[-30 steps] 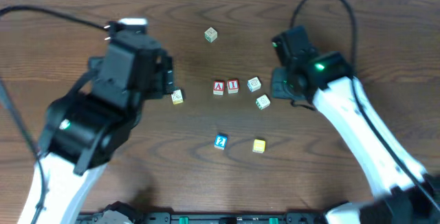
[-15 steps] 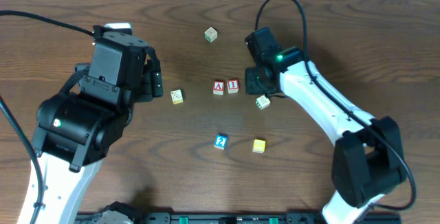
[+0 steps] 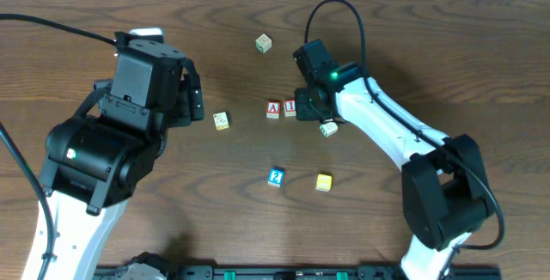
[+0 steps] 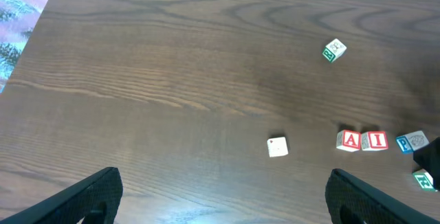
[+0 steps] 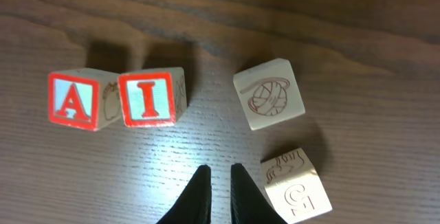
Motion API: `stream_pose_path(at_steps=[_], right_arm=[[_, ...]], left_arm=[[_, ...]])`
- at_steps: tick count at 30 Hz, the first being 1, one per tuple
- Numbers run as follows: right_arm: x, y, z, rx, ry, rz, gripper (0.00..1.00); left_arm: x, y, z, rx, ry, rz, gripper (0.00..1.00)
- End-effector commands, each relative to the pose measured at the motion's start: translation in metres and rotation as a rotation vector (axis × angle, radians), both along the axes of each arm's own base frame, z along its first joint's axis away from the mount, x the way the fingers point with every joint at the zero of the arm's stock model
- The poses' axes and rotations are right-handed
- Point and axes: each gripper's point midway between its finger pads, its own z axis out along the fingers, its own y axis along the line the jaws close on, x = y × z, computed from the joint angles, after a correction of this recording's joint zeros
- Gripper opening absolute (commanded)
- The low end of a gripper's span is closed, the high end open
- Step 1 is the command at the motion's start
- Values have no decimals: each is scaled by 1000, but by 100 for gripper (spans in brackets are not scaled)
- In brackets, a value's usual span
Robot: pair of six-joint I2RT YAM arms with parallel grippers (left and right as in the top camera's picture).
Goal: Spell out Ai2
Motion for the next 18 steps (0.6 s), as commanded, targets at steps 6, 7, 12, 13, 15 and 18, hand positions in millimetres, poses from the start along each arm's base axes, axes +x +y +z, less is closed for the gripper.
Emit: stream_pose_path(at_steps=[6, 7, 12, 13, 15, 18], right_arm=[[4, 7, -16, 10, 8, -5, 11], [5, 7, -19, 8, 10, -6, 11], [5, 8, -30, 4, 26, -4, 11], [5, 9, -32, 4, 26, -4, 11], [8, 10, -34, 6, 20, -4, 11], [11, 12, -35, 13, 9, -4, 12]], left_arm=[[1, 2, 5, -9, -18, 18, 95], [1, 2, 6, -10, -20, 18, 95], [2, 2, 6, -12, -24, 19, 95], [2, 2, 6, -12, -24, 19, 95], [2, 2, 6, -12, -24, 19, 95], [2, 2, 6, -12, -24, 19, 95]])
